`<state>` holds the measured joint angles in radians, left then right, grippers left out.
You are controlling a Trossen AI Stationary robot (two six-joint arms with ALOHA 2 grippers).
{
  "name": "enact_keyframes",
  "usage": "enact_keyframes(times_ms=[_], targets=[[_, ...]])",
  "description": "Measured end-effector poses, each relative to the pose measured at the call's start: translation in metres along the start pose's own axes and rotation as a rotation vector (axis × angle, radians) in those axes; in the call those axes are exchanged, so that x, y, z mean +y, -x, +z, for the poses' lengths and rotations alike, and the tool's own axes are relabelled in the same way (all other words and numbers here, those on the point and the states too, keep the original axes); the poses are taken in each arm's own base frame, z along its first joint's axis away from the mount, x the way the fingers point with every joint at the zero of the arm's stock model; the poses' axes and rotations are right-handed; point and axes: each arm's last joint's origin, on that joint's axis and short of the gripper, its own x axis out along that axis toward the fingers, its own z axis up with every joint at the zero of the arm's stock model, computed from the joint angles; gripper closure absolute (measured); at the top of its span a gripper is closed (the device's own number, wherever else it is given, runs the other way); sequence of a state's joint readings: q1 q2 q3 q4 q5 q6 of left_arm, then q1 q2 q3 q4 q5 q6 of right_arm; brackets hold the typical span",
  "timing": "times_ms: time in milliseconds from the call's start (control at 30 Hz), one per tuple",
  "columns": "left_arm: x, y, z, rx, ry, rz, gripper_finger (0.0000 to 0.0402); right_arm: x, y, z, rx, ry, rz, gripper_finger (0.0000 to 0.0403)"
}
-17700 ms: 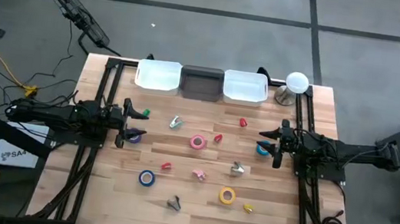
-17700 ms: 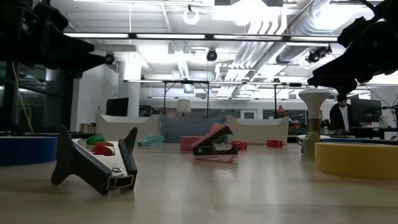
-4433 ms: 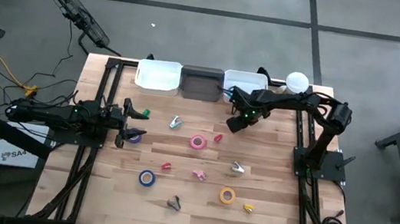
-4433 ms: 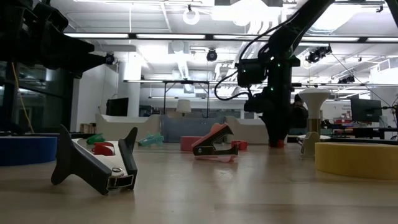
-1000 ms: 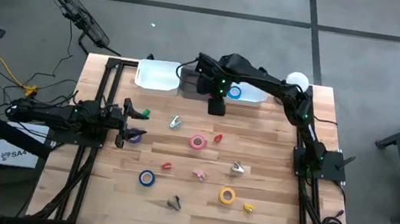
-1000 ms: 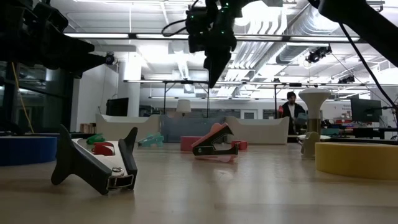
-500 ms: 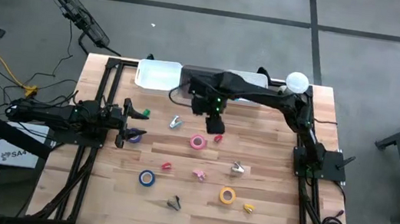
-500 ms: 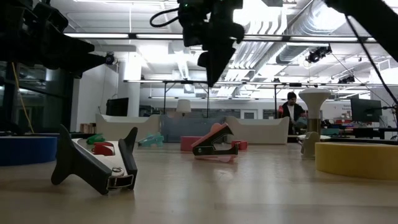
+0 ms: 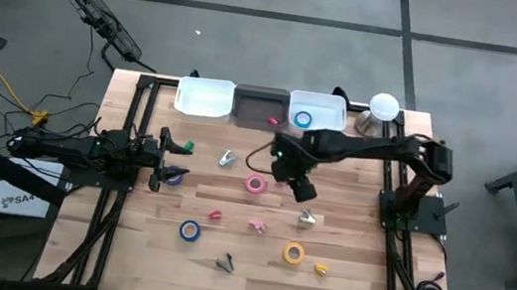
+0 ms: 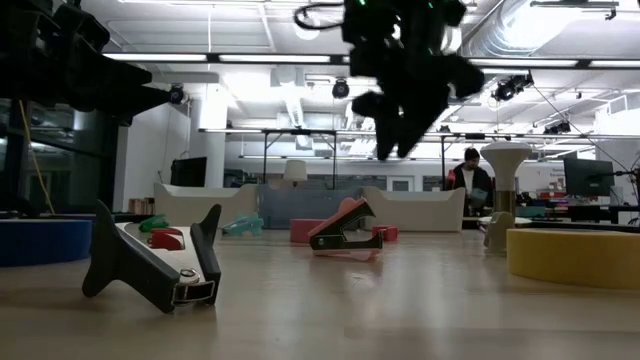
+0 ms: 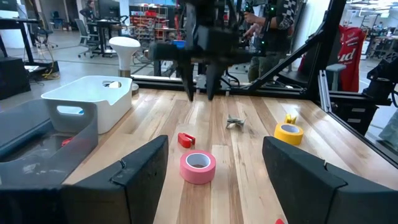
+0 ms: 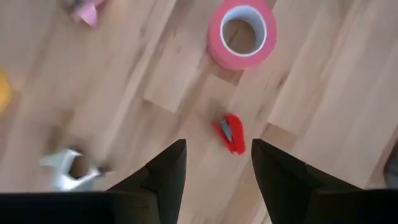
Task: Pick and place Stapler, Stapler remover, tape
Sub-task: Put the top red stapler into the black transparent bin
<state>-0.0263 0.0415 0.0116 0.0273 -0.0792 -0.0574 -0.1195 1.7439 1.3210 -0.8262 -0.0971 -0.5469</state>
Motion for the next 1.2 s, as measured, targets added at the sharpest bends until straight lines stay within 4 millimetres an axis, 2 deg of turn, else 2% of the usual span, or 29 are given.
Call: enact_keyframes(times_ms=[233,567,1200], targets=[[0.000,0.000,0.000,0.000,0.000,0.000,0.0143,-0.004,-0.031,-0.016,-0.042,0.203,-0.089,0.0230],[0.000,0.000,0.000,0.000,0.000,0.000,0.0143,-0.002,-0.054,-0.037,-0.038,0.387,-0.074,0.0231],[0.000,0.000,0.000,0.000,0.000,0.000,0.0143,-0.008,-0.077,-0.053,-0.125,0.397,-0.102,0.0233]])
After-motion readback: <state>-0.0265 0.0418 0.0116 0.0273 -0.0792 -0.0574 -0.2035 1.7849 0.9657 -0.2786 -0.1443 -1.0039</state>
